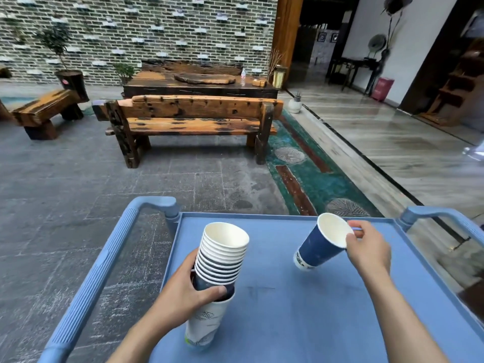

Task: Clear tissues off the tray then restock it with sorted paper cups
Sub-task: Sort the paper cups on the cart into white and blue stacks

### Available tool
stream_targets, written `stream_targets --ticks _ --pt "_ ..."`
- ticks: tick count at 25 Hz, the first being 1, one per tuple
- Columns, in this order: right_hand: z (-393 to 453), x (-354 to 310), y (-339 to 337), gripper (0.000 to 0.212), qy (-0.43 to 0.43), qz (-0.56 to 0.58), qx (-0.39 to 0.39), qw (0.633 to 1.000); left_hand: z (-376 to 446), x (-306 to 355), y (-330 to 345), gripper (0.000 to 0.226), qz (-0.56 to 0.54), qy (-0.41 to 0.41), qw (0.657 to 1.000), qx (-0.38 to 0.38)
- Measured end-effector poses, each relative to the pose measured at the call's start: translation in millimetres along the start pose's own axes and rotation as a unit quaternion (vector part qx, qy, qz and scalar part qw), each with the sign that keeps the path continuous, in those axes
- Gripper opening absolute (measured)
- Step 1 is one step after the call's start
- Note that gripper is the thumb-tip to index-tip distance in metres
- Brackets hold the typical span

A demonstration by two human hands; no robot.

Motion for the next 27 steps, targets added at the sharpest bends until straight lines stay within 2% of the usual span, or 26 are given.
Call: stream_targets --ticks 4,11,14,16,17,18,20,21,22,24,27 --pt "-13.5 33.4 24.3 0.036 0.033 -0.061 -0.014 0.998 -3.6 -1.0 2.3 0.079 -0.014 -0.021 1.000 0.005" --pt "-21.4 30.3 27.2 0.038 0.005 -0.107 -0.025 0.994 -8.0 0.6 -2.8 0.079 -0.005 -0.029 1.000 -0.001" --pt "-25.0 11.9 4.1 0.043 -0.002 -0.120 0.051 0.991 -8.3 5.4 -0.1 0.082 0.001 -0.019 1.000 -0.018" --pt "-32.9 -16.1 -5.9 0.031 -0.037 -0.032 0.079 0.996 -8.0 9.5 3.3 0.083 0.004 -0.017 0.999 -0.030" --pt "-37.6 -32.0 -4.3 0.021 -0.043 0.044 0.044 0.997 -7.8 12.5 6.5 0.082 0.003 -0.015 0.999 -0.044" --pt "-45.9 -48.5 3.3 0.013 -0.034 0.121 -0.035 0.991 -7.7 16.2 10.6 0.079 0.003 -0.012 0.998 -0.063" --pt "-77.0 -78.2 29.8 0.016 0.002 0.212 -0.262 0.942 -8.0 24.3 16.7 0.076 0.005 -0.005 0.996 -0.092" --pt "-93.5 -86.4 41.8 0.020 0.017 0.215 -0.353 0.910 -8.2 28.1 19.1 0.077 0.002 0.000 0.995 -0.098" --pt "-106.2 -91.0 50.7 0.023 0.024 0.213 -0.411 0.886 -8.6 31.3 20.4 0.078 -0.001 0.005 0.995 -0.100" --pt "-116.4 -94.1 61.5 0.020 0.024 0.227 -0.449 0.864 -9.6 35.2 20.2 0.080 -0.003 0.011 0.995 -0.099" --pt "-114.0 -91.3 68.0 0.014 0.019 0.229 -0.465 0.855 -12.8 35.0 16.0 0.080 0.000 0.015 0.995 -0.097"
Point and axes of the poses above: each hand's wrist, its own z-axis towards the middle knuckle, its own y-axis out of the palm, x = y × z, the point moved 5 cm from there along z, towards the middle knuckle, and after that the axes turned 5 degrees about x, right-handed, at the moved point
